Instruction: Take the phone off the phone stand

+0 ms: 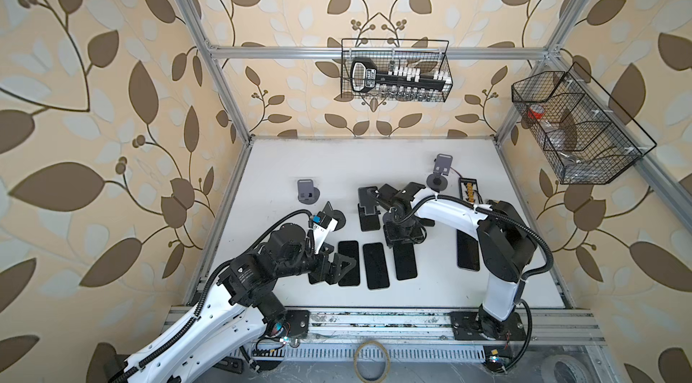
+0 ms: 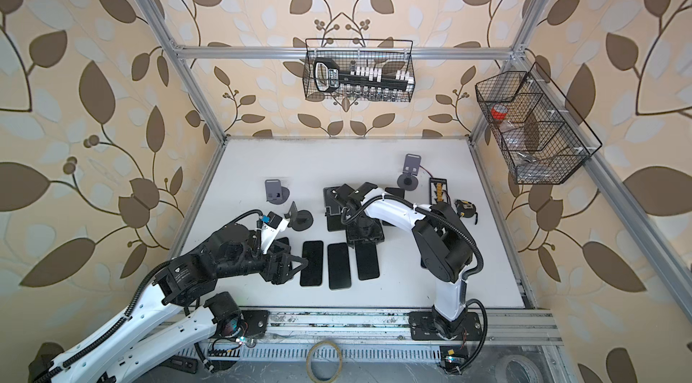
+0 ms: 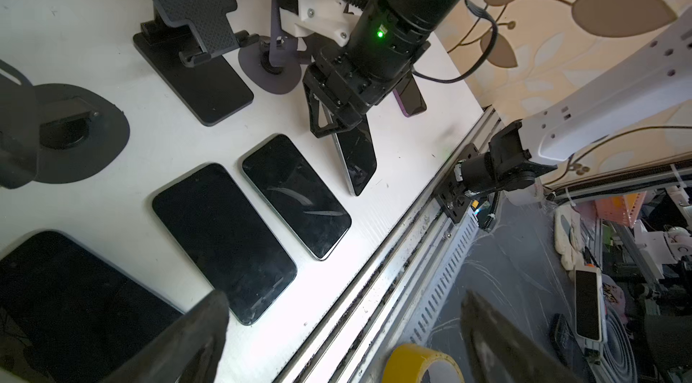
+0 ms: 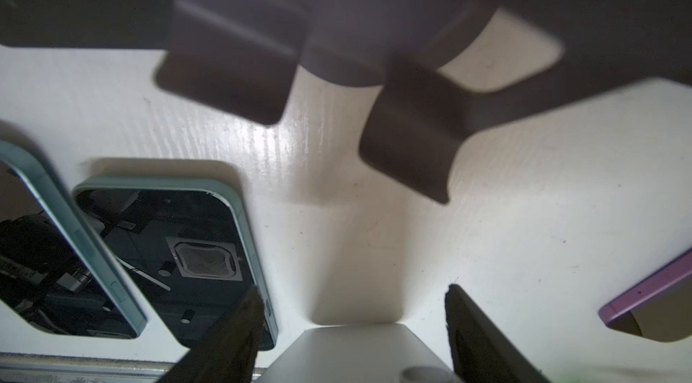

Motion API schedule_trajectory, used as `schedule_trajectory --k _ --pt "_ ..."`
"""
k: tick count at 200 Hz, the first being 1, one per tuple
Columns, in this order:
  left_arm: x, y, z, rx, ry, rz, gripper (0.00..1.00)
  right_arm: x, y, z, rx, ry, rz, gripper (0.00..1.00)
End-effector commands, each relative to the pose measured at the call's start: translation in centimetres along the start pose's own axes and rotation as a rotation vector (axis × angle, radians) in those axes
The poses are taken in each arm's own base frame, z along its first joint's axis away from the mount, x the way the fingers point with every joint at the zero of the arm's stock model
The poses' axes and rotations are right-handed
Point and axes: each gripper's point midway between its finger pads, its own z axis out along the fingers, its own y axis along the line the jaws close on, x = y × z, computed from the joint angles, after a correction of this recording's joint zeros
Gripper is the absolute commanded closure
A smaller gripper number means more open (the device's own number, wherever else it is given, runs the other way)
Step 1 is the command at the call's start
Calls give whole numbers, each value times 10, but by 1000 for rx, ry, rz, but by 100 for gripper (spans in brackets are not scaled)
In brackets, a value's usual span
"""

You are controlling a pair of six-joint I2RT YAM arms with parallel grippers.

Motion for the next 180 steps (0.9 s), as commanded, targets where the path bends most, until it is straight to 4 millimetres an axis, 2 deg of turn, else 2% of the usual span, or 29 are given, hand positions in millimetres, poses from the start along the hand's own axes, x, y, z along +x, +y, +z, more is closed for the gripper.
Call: schedule_trajectory --k 1,38,65,119,180 --pt "-14 -16 -6 57 -40 78 4 6 -2 5 14 50 5 40" --pt "-15 -19 -3 81 -37 84 3 6 -4 11 29 59 11 39" --pt "-15 -16 4 84 -50 100 2 -2 0 14 2 16 8 39" --pt "-27 -13 19 64 -40 123 1 -6 -1 25 -9 -14 24 38" --pt "-34 2 38 -2 -32 101 1 -4 -4 30 -47 -82 42 36"
